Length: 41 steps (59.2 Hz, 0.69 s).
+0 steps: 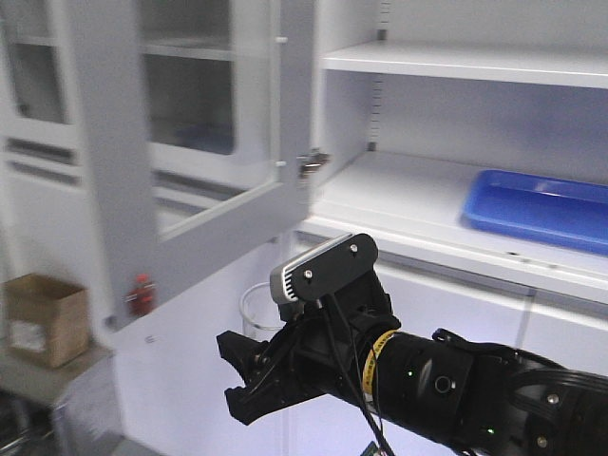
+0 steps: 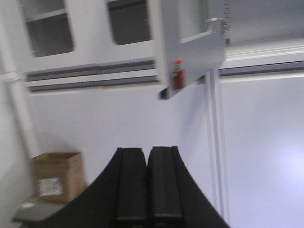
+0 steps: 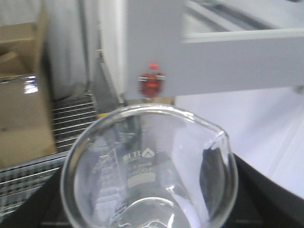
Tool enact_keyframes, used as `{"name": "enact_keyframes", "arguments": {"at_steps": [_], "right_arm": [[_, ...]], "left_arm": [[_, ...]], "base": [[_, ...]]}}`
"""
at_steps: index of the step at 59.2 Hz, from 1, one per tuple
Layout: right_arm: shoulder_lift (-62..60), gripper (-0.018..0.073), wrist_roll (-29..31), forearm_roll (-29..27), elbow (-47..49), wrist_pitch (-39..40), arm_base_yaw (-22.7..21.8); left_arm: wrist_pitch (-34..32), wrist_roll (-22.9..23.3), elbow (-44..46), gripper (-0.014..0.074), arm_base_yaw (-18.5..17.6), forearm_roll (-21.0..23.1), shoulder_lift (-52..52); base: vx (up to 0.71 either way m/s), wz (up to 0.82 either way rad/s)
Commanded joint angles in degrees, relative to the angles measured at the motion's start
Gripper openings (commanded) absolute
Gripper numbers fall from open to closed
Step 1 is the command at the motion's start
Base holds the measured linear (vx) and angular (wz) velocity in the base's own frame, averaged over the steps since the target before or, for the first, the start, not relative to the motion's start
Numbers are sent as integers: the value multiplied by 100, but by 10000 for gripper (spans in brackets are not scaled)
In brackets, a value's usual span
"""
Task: Pick beaker and place in left cabinet
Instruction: 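Extend the right gripper with the beaker over the blue tray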
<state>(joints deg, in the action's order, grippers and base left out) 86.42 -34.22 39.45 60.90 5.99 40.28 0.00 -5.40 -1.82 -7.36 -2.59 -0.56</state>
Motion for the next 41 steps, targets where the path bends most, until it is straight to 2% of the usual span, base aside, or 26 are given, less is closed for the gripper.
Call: {"name": "enact_keyframes", "arguments": {"at_steps": [1,17,41], "right_arm": [[-220,-1,3,-42,179,377,-16],[-220,-1,3,-42,179,377,-16],[-220,-1,3,-42,179,377,-16]], "left_arm": [[-428,15,-90,1,-3,18,-106],[-428,15,-90,1,-3,18,-106],[-428,15,-90,1,-3,18,-106]], "base": [[23,-72],[24,-58],[26,-39]]}}
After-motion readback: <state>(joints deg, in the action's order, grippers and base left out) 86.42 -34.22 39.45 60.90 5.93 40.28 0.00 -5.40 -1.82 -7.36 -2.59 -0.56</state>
